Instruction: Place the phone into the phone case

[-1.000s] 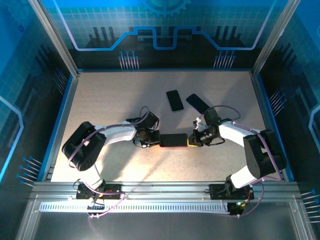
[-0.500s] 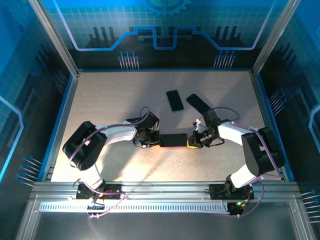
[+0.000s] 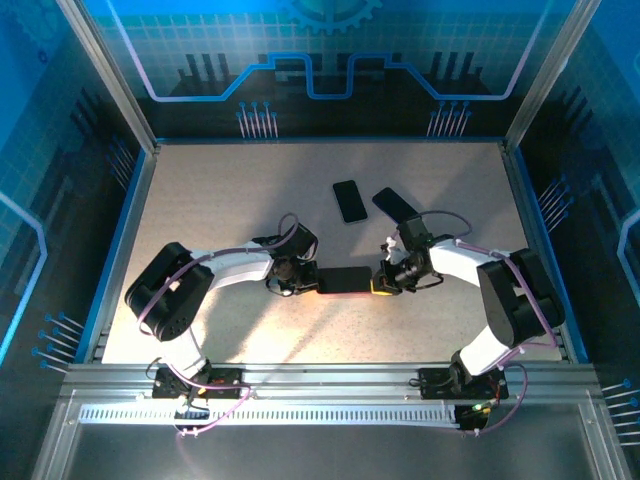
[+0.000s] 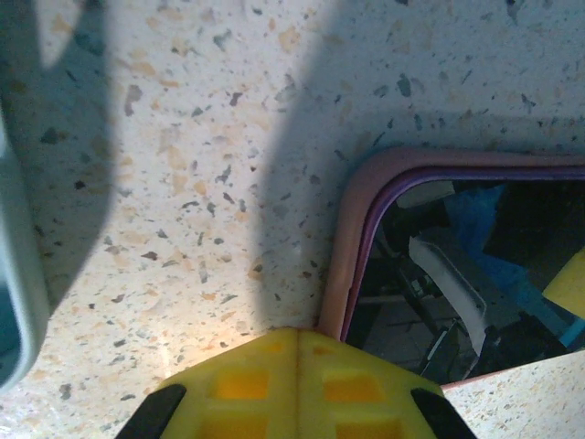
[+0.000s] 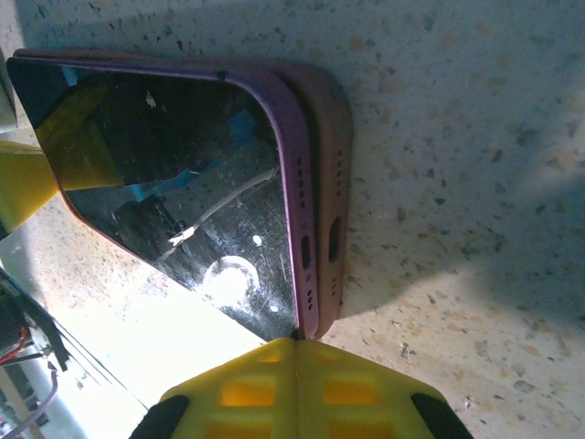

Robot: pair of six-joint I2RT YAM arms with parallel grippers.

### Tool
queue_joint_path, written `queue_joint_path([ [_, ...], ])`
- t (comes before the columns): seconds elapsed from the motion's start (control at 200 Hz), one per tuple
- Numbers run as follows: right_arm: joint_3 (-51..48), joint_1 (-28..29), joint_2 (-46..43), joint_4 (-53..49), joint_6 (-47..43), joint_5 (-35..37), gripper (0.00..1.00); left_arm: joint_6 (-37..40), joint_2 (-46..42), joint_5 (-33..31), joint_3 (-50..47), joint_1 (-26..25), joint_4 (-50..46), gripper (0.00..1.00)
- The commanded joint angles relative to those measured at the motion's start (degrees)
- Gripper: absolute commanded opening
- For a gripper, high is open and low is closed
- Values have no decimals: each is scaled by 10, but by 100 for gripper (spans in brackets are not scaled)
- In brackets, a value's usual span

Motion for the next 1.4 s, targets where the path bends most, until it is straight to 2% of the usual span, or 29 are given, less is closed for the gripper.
queue_joint_path([
  [0.0,-23,52,59,13,16,65,0,-2,14,14,6,-6,13,6],
  [0.45,-19,92,104,3,44,119,0,-3,16,16,3,-7,25,6],
  [0.625,-25,91,58,-8,59,132,0,-1,8,8,8,-6,19,6],
  [0.861,-38,83,-55,-30,97,146,0,5,-5,-2,20,-6,6,6],
  [1.021,-9,63,-126,-63,94,141,0,10,-14,-8,38,0,-11,6],
  [1.186,47,40,-138,-102,62,107,0,13,-26,-16,54,5,-24,5],
  [1.396,78,24,-115,-96,31,85,0,18,-8,-18,90,8,-30,6],
])
